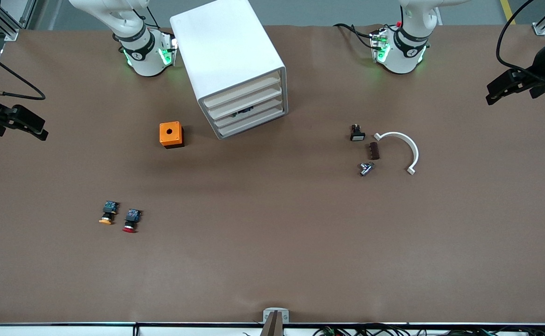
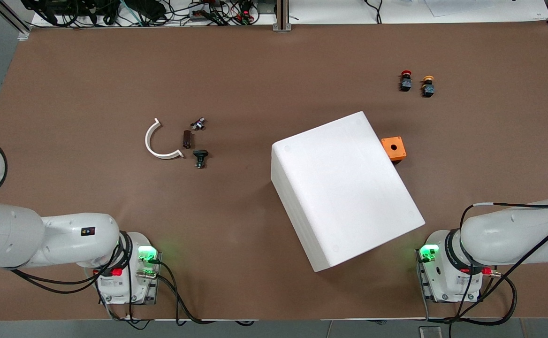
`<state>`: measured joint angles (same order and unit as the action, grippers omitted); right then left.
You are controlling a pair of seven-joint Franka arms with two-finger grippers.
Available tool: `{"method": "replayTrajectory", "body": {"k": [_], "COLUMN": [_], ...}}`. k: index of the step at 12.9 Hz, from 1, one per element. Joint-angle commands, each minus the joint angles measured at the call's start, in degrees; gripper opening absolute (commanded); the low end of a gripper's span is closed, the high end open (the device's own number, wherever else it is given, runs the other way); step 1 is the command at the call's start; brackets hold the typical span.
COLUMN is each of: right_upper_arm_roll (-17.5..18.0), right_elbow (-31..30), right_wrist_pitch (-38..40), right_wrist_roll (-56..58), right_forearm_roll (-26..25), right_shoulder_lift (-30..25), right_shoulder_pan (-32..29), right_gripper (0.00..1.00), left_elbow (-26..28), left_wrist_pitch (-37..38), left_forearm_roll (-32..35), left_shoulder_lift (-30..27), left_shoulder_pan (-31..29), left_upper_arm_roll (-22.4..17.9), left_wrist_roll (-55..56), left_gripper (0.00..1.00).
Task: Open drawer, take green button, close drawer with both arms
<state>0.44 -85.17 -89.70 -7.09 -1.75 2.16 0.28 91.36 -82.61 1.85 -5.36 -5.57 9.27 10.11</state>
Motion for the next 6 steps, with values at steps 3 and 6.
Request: {"method": "replayTrajectory", "body": {"k": [3, 6], "right_upper_arm_roll": [0.3, 0.3], "right_elbow": [0.4, 0.4], "right_wrist_pitch": [0.1, 0.1], "right_wrist_roll": [0.6, 0.6], "right_forearm_roll": [0.7, 0.7], "right_shoulder_lift": [0.3, 0.2], "right_shoulder_pan": [-0.5, -0.5], "right_gripper": [1.0, 1.0], "left_elbow": [-2.0, -3.5], "left_wrist_pitch": [1.2, 1.0], "left_forearm_roll": [-0.3, -0.6], "left_shoulder_lift": [2.0, 7.0], "left_shoulder_pan": [0.2, 1.0], "left_upper_arm_roll": [0.4, 0.6], "left_wrist_roll": [0.1, 0.3], "left_gripper": [1.0, 1.0]}}
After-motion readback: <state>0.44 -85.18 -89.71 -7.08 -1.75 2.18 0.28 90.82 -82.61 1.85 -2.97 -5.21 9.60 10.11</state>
